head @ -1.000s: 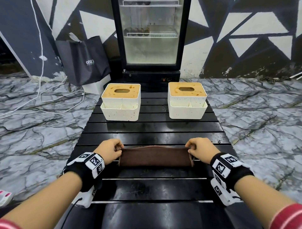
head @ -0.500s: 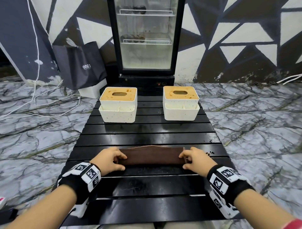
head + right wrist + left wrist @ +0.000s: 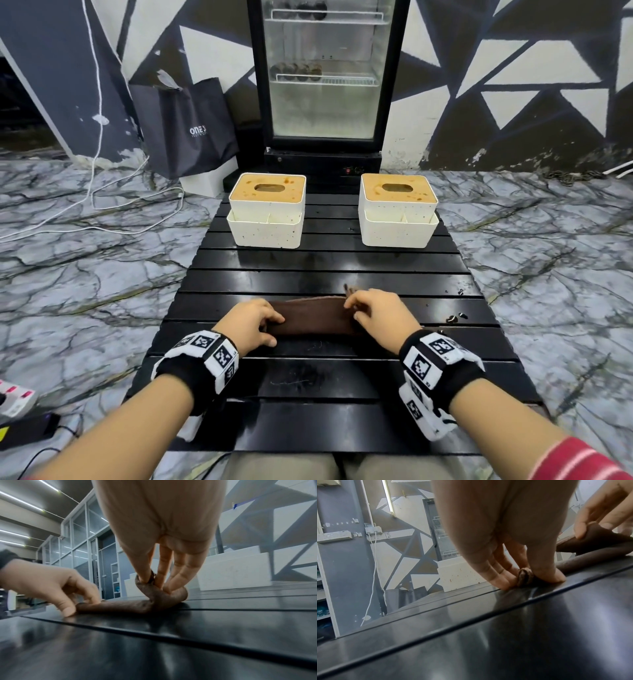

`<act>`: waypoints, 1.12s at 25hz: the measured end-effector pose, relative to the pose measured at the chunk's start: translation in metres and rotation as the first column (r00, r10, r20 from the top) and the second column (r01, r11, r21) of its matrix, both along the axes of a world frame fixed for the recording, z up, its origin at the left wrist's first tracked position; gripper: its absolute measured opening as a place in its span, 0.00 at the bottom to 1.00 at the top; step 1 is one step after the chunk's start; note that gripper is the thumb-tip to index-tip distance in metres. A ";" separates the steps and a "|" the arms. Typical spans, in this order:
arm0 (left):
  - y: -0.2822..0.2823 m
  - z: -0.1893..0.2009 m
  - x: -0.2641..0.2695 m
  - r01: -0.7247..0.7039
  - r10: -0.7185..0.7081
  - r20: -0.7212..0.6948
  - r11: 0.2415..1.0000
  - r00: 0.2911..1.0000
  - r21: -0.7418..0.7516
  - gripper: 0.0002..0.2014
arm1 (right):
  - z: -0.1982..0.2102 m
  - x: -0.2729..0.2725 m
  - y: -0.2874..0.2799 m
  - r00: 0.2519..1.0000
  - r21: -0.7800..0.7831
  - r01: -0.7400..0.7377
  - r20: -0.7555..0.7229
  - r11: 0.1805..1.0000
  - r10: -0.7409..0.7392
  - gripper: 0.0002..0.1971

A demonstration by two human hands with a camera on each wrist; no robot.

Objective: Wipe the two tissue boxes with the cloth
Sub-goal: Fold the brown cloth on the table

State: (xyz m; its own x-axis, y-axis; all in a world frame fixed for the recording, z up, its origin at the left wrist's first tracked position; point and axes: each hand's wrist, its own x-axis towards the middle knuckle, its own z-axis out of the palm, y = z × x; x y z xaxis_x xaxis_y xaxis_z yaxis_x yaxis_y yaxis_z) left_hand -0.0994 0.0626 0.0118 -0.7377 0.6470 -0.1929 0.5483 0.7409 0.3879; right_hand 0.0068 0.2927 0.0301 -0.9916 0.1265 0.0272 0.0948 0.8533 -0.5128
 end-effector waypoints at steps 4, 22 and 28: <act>0.001 0.002 0.000 0.001 -0.001 -0.005 1.000 1.000 -0.026 0.23 | -0.011 -0.016 -0.038 0.991 0.066 -0.114 0.077 0.991 0.109 0.13; 0.000 0.001 0.004 0.009 -0.010 -0.024 1.000 1.000 -0.014 0.23 | -0.005 0.010 0.001 0.989 0.037 -0.043 0.146 0.998 0.037 0.23; -0.005 0.001 0.005 -0.109 0.111 -0.082 0.994 0.990 0.031 0.19 | -0.016 0.043 0.021 0.898 0.233 -0.112 0.439 0.966 -0.002 0.33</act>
